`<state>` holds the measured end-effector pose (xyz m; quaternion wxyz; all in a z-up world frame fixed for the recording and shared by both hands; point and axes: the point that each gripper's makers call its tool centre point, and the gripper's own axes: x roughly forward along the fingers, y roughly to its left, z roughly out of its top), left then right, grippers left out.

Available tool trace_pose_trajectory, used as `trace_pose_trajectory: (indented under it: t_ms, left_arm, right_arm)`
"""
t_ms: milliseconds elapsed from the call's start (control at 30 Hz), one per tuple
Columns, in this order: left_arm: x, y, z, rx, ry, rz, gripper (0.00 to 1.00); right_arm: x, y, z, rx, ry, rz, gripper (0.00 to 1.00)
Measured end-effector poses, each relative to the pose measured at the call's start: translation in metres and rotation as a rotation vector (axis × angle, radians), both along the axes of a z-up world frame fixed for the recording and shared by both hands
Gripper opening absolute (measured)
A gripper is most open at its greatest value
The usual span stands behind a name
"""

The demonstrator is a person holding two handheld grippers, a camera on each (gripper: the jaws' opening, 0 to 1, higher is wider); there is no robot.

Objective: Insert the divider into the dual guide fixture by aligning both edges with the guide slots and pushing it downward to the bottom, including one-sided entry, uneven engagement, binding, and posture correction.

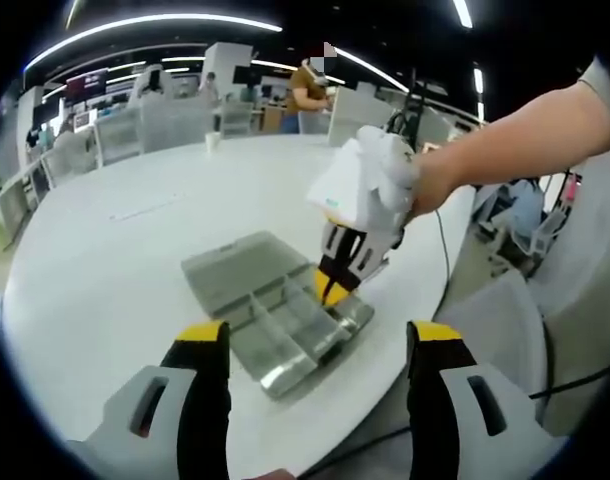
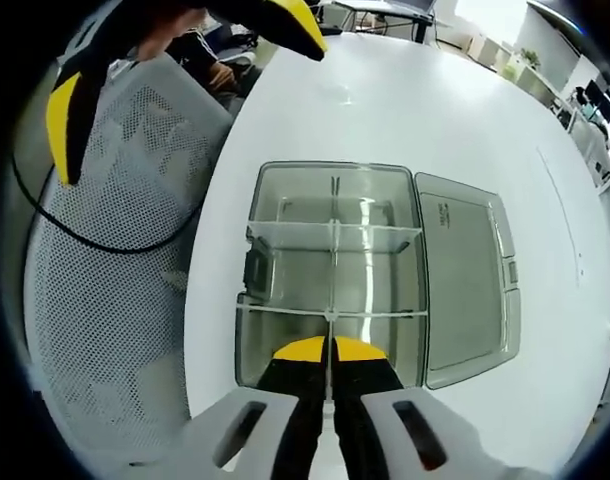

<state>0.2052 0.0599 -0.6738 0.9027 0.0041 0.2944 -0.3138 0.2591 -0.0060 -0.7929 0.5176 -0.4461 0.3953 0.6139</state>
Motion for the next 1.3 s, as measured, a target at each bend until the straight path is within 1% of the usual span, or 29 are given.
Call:
trace_pose_trajectory:
  t_ms: [67, 100, 133, 167, 233, 467, 633, 900, 1067, 1233, 1300]
  left_arm:
    - [0.0, 0.0, 0.0, 0.001, 0.0, 0.0, 0.71]
    - [0.0, 0.001, 0.0, 0.001, 0.001, 0.0, 0.71]
    - [0.0, 0.001, -0.001, 0.001, 0.001, 0.001, 0.71]
    - [0.0, 0.002, -0.001, 0.002, 0.003, 0.002, 0.71]
    - [-0.001, 0.002, -0.002, 0.001, 0.004, 0.003, 0.71]
    - [0.002, 0.001, -0.001, 0.0, -0.001, -0.003, 0.71]
    - [0.004, 0.004, -0.001, 0.006, -0.004, -0.006, 0.71]
    - [0.006, 0.02, -0.001, 0.025, -0.006, -0.004, 0.71]
    - [0.006, 0.03, -0.002, 0.034, -0.006, 0.002, 0.71]
    - [0.004, 0.042, -0.007, 0.046, -0.001, 0.009, 0.71]
    - [0.003, 0.05, -0.01, 0.048, 0.006, 0.021, 0.71]
  right_arm:
    - [-0.002, 0.0, 0.0, -0.007, 0.007, 0.006, 0.0]
    - [-0.005, 0.0, 0.0, -0.004, 0.016, 0.001, 0.07]
    - [-0.004, 0.0, 0.0, 0.0, 0.013, -0.007, 0.11]
    - [-0.003, 0.0, 0.001, 0.001, 0.008, -0.01, 0.12]
    - [-0.001, 0.0, 0.002, 0.013, 0.003, -0.008, 0.1]
    - [0.001, -0.003, 0.008, 0.021, 0.002, -0.016, 0.11]
    - [0.002, -0.006, 0.011, 0.027, 0.0, -0.026, 0.12]
    - [0.002, -0.008, 0.022, 0.065, 0.006, -0.073, 0.14]
    - [-0.001, -0.007, 0.028, 0.097, 0.017, -0.104, 0.16]
    - [-0.005, -0.009, 0.032, 0.11, 0.01, -0.113, 0.18]
    - [-0.006, -0.01, 0.034, 0.119, 0.007, -0.12, 0.19]
